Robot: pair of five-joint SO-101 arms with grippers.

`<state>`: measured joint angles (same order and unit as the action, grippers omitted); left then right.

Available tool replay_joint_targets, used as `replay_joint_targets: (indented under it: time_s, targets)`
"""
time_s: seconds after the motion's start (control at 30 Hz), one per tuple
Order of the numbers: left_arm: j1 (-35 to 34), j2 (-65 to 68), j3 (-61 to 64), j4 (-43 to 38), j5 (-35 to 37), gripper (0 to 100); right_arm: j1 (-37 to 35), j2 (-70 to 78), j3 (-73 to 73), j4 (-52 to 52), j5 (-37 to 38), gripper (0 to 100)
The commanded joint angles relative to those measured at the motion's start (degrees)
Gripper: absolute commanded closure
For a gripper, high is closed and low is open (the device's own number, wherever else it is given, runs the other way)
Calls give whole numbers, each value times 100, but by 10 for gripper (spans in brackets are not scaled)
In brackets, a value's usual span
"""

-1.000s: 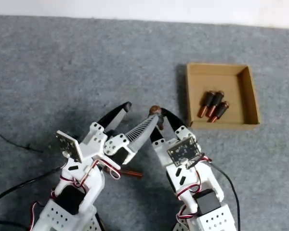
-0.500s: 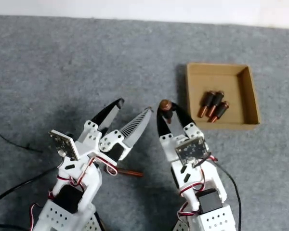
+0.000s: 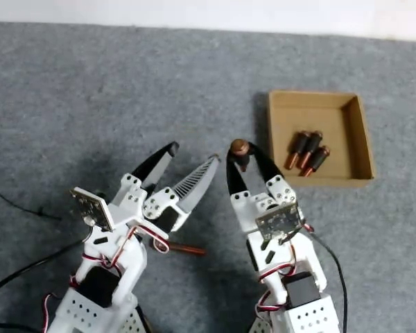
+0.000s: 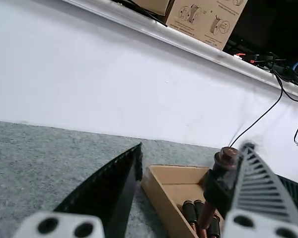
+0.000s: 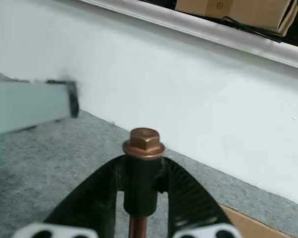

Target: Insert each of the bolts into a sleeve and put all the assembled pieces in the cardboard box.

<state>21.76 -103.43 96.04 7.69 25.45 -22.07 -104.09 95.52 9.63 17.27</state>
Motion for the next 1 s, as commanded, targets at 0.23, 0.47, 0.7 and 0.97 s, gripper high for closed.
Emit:
replay_joint_targets:
  time_s: [0.23,0.47,0.7,0.97]
  targets:
    - [-338,-101,75,-35,53,720,251,-84,558,-242,9,994]
    - [-400,-101,40,-35,62,845,277,-84,558,-242,9,994]
    - [-400,-101,31,-35,44,973,286,-75,558,-242,9,994]
    - [-409,-92,75,-26,18,992,716,-57,532,-242,9,994]
